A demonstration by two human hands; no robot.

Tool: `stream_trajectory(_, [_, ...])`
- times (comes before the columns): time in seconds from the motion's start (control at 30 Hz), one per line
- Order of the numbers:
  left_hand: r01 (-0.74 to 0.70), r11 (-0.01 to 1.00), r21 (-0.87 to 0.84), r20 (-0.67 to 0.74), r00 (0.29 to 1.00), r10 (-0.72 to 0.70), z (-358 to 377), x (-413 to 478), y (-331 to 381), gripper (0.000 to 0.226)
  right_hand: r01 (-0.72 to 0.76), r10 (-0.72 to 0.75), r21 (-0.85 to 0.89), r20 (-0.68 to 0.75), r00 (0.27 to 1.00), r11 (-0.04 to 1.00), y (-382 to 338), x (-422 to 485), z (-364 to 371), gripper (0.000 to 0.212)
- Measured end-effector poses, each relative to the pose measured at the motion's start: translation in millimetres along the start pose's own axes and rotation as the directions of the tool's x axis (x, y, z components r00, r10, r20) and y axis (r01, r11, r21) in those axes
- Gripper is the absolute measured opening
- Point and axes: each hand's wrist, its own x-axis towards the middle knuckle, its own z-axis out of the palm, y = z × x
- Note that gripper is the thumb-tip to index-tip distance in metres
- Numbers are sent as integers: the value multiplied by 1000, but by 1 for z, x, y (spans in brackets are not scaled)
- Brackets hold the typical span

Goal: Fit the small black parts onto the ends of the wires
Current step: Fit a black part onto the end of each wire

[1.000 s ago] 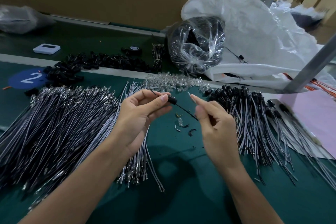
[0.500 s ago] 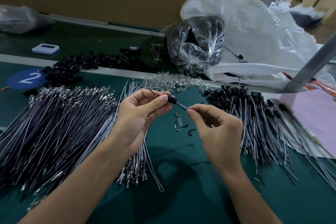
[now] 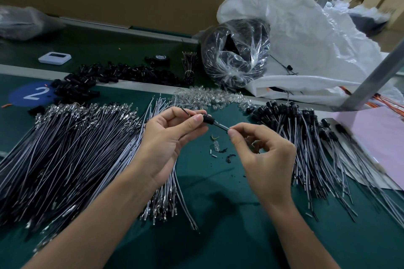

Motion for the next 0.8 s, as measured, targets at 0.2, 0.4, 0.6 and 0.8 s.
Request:
stream_trajectory(0.2, [7,1000,4,3,1000,-7,1,-1,1,12,17,-17,15,6,1000,1000,-1,0,0,4])
stream_trajectory(0.4, [27,1000,9,50,998,-28,3,-3,2,10,17,-18,-10,-23,1000,1000,0,-1,1,8])
stream_trajectory(0.6, [23,1000,11,64,998,-23,4,-4,0,11,43,-44,-32,-39,998,999,-1,-3,3,9])
stream_trajectory(0.8, [19,1000,5,85,996,-19,4,-4,-1,11,21,-22,-22,-48,999,1000,-3,-5,6,2])
